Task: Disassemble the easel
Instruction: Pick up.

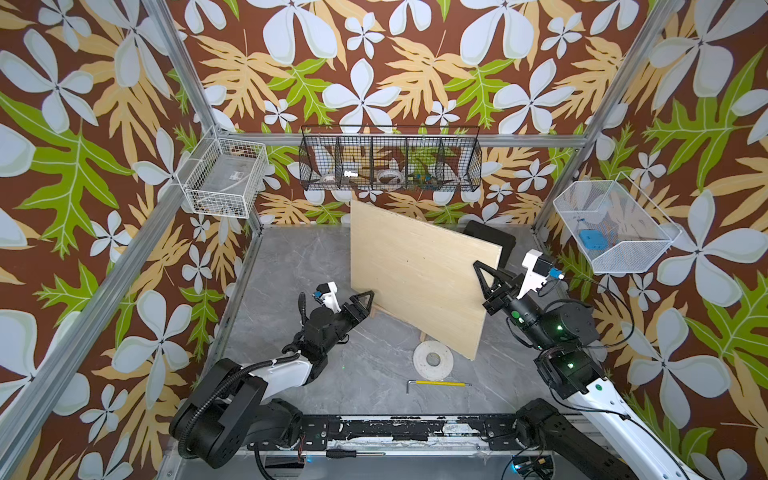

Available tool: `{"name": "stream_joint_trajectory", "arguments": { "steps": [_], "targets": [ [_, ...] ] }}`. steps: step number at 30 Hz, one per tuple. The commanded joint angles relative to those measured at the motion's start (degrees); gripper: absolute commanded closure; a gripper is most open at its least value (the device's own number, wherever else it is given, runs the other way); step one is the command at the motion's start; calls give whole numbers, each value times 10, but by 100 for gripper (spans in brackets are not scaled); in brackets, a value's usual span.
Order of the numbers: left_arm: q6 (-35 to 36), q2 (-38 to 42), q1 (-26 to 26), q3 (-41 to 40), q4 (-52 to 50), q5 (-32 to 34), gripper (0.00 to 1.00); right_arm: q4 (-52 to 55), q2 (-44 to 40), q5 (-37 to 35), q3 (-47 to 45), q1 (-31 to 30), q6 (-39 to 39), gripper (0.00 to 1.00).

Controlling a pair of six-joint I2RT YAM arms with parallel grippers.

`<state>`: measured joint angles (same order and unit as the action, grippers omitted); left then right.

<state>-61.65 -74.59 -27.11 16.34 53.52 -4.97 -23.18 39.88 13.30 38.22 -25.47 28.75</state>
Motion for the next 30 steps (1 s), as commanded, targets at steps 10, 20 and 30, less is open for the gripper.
{"name": "stream_joint_trajectory", "arguments": {
  "steps": [10, 20, 30],
  "targets": [
    [-64, -117, 17, 26, 202, -18, 14, -212, 13, -6, -16, -1, 76, 100],
    [-49, -134, 25, 68, 181, -26, 13, -287, 36, -23, -14, -1, 91, 100],
    [-28, -67, 34, 78, 113, -14, 11, -353, 68, -55, 6, -7, 99, 100]
  ]
}}
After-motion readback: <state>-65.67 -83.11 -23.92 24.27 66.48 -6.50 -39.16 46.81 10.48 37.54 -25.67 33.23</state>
